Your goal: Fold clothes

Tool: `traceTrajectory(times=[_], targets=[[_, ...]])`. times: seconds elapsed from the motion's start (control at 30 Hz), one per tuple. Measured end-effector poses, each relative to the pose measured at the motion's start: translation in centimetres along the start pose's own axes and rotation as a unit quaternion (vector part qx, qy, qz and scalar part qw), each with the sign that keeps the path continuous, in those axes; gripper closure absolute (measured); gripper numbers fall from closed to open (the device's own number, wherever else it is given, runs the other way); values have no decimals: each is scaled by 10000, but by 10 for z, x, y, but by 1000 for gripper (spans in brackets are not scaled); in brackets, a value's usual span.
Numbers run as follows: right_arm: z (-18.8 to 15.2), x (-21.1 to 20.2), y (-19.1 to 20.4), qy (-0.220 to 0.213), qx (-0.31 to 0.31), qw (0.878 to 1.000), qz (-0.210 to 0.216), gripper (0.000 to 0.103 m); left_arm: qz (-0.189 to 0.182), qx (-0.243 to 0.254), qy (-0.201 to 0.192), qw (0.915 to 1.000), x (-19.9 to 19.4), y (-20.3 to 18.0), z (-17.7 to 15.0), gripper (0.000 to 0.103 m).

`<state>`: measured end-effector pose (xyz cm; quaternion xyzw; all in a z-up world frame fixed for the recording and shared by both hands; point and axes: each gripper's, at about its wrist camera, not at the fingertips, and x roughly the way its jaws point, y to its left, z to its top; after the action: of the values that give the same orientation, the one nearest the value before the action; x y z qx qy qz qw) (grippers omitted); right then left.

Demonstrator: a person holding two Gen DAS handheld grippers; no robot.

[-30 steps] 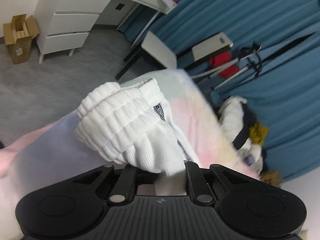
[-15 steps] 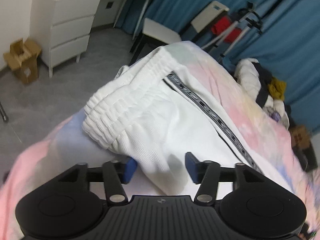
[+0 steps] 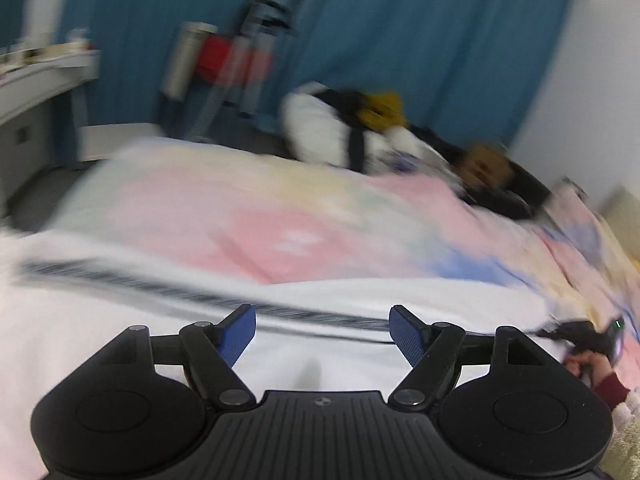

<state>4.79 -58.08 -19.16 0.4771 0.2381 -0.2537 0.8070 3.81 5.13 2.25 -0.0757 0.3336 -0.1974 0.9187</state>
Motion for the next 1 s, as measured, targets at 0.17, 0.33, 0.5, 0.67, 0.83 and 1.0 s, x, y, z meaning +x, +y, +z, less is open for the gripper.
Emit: traceTrajectory(times=[0.17,0.33,0.5,0.67,0.83,1.0], targets=[[-2,-8,-2,-18,441,9987,-244,76,-692,703,420,9942,101,-72,19,28],[-15,-33,-11,-221,904,9945,-490,57,-1207,1514,730,9784,190,-146,22,28],[-15,-36,-22,-279,1302,9902,-412,38,-1669,2308,998,9534,274,-220,22,28],[-15,-25,-31,-322,1430,9883,-410,38,-2010,3169,1171,9195,337,-287,9,30],[-15,-21,-27,-449,1330,9888,-516,38,-2017,3766,1542,8909,383,-330,-8,54],[-15,-17,-25,-551,1260,9888,-576,38,-1773,3967,1422,8894,396,-351,-11,100]])
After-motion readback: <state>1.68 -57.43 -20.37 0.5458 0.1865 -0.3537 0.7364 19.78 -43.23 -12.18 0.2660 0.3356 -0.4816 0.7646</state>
